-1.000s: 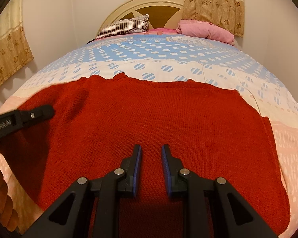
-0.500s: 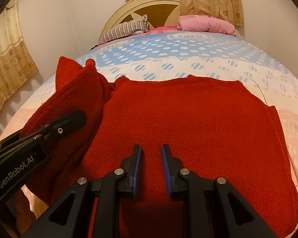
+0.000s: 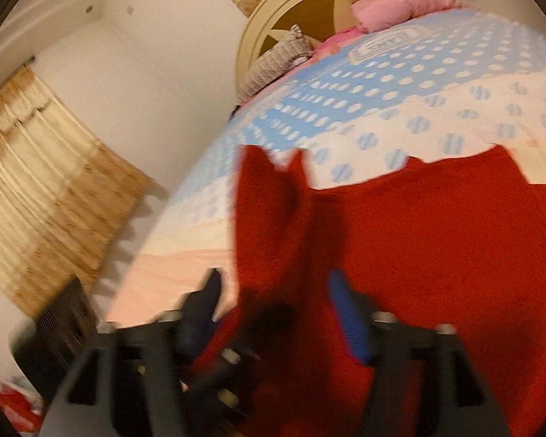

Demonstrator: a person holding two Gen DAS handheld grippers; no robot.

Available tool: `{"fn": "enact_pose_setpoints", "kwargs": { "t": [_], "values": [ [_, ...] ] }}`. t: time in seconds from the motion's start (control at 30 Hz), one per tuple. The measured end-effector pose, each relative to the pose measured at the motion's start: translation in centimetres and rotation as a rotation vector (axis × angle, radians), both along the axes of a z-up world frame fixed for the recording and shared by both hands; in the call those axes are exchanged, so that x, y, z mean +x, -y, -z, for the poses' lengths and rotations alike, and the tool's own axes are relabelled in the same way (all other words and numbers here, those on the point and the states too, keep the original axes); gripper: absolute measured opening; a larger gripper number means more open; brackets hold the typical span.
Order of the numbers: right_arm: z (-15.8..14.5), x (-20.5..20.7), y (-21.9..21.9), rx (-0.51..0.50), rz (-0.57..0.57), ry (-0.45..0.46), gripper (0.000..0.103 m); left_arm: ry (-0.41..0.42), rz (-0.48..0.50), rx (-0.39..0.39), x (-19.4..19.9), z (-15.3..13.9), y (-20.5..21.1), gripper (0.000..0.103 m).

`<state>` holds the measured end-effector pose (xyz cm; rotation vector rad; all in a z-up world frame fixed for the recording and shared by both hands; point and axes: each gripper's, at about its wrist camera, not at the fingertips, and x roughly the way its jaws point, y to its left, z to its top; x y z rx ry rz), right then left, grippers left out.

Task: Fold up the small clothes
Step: 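Grasp the folded sweater edge with the left gripper while the right gripper grasps beside it, then lift the sweater with both grippers and fold it over onto itself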

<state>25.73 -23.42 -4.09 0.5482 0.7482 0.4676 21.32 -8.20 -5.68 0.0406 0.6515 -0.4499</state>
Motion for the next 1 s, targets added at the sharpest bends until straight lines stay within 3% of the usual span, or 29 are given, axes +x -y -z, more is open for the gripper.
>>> {"fn": "enact_pose_setpoints", "kwargs": {
  "t": [0.3,0.33,0.37,0.4,0.73,1.0],
  "values": [
    [1.4,6.4,-2.3,0.073,-0.125,-0.097,0.072,-0.013,0.001,-0.026,0.0,-0.1,-0.2,0.021],
    [1.1,6.6,-2.6,0.055,-0.126,-0.07,0.065,-0.014,-0.003,-0.028,0.0,-0.2,-0.3,0.021],
    [0.9,6.7,-2.8,0.028,-0.121,-0.064,0.038,-0.018,-0.006,-0.03,0.1,-0.2,-0.4,0.021],
    [0.9,6.9,-3.1,-0.006,-0.123,-0.071,0.026,-0.026,-0.004,-0.037,0.1,-0.3,-0.5,0.021],
    [-2.2,4.1,0.7,-0.075,-0.08,0.017,0.022,-0.013,0.06,-0.068,-2.1,-3.4,2.5,0.021],
    [-3.4,2.6,6.1,-0.11,-0.011,0.009,0.021,-0.019,0.137,-0.074,-2.5,-4.2,7.4,0.021]
  ]
}}
